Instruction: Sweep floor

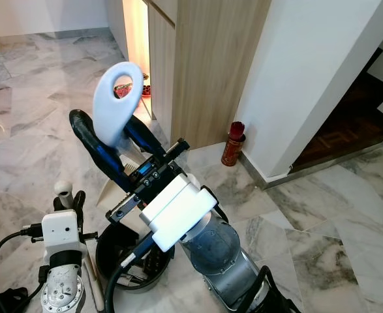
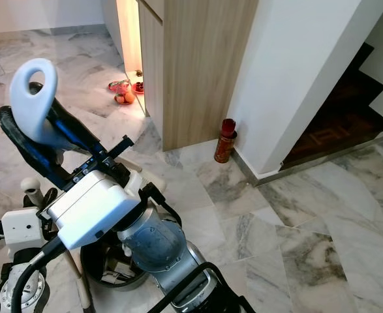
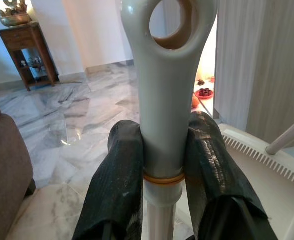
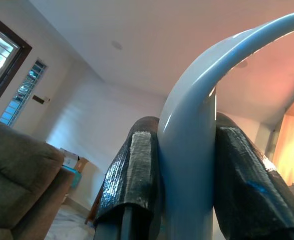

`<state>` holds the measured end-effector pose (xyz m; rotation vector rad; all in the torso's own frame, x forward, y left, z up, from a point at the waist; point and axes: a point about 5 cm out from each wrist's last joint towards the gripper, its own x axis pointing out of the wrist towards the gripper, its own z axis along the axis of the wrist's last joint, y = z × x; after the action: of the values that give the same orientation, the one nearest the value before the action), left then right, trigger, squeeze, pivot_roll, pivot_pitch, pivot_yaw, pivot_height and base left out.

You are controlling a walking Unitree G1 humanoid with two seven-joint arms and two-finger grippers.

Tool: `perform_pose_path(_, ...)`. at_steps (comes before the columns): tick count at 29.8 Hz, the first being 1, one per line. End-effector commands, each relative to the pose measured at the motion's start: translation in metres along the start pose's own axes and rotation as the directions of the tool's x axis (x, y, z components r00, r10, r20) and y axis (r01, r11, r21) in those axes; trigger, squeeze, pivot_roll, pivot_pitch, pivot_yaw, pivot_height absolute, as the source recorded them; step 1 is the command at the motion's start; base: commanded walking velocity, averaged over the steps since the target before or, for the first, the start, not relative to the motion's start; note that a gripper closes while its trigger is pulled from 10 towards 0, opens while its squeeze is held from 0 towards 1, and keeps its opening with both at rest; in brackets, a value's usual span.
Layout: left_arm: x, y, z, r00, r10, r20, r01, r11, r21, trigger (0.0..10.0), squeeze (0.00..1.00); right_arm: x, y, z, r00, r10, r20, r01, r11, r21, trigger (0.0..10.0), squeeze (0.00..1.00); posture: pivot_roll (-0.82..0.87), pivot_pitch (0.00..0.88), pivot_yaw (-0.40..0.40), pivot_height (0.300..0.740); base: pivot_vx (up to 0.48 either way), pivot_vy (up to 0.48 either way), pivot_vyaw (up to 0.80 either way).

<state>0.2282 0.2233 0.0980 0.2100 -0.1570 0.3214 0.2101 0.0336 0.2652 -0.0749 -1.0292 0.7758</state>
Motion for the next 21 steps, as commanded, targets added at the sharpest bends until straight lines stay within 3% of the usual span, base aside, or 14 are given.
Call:
perform_pose_path(1, 0.001, -0.001, 0.005, 0.999, -0.001, 0.039, 0.001, 1.000, -0.001, 10.0, 0.01, 0.005, -0.003, 0.015, 0.996, 0.005, 0.094, -0.004, 1.000, -0.020, 10.0, 0.00, 0.08, 0.081, -0.085, 0.740, 0.000, 0.000, 0.00)
perform_pose_path(8, 0.001, -0.002, 0.006, 0.999, -0.004, 0.038, 0.004, 1.000, -0.004, 10.0, 0.01, 0.003, -0.009, 0.009, 0.998, -0.022, 0.063, 0.025, 0.998, -0.049, 10.0, 0.00, 0.08, 0.084, -0.086, 0.740, 0.000, 0.000, 0.00)
perform_pose_path(11, 0.000, -0.002, 0.005, 0.999, -0.006, 0.034, 0.006, 1.000, -0.003, 10.0, 0.00, -0.004, -0.026, -0.008, 1.000, -0.026, -0.012, 0.024, 0.988, -0.150, 10.0, 0.00, 0.08, 0.085, -0.085, 0.740, 0.000, 0.000, 0.00)
perform_pose_path(15, -0.001, 0.000, 0.004, 1.000, -0.008, 0.030, 0.008, 1.000, 0.001, 10.0, 0.00, -0.021, -0.070, -0.027, 0.976, -0.190, -0.106, 0.157, 0.953, -0.257, 10.0, 0.00, 0.08, 0.087, -0.083, 0.740, 0.000, 0.000, 0.00)
perform_pose_path(16, -0.001, 0.000, 0.004, 1.000, -0.008, 0.030, 0.008, 1.000, 0.001, 10.0, 0.00, -0.021, -0.070, -0.027, 0.976, -0.190, -0.106, 0.157, 0.953, -0.257, 10.0, 0.00, 0.08, 0.087, -0.083, 0.740, 0.000, 0.000, 0.00)
perform_pose_path(17, -0.001, 0.001, 0.004, 0.999, -0.008, 0.031, 0.008, 1.000, 0.002, 10.0, 0.01, -0.027, -0.083, -0.031, 0.962, -0.242, -0.127, 0.195, 0.934, -0.298, 10.0, 0.00, 0.08, 0.089, -0.083, 0.740, 0.000, 0.000, 0.00)
perform_pose_path(21, -0.001, 0.001, 0.005, 0.999, -0.009, 0.031, 0.009, 1.000, 0.003, 10.0, 0.01, -0.040, -0.102, -0.037, 0.941, -0.297, -0.161, 0.216, 0.895, -0.390, 10.0, 0.00, 0.08, 0.089, -0.081, 0.740, 0.000, 0.000, 0.00)
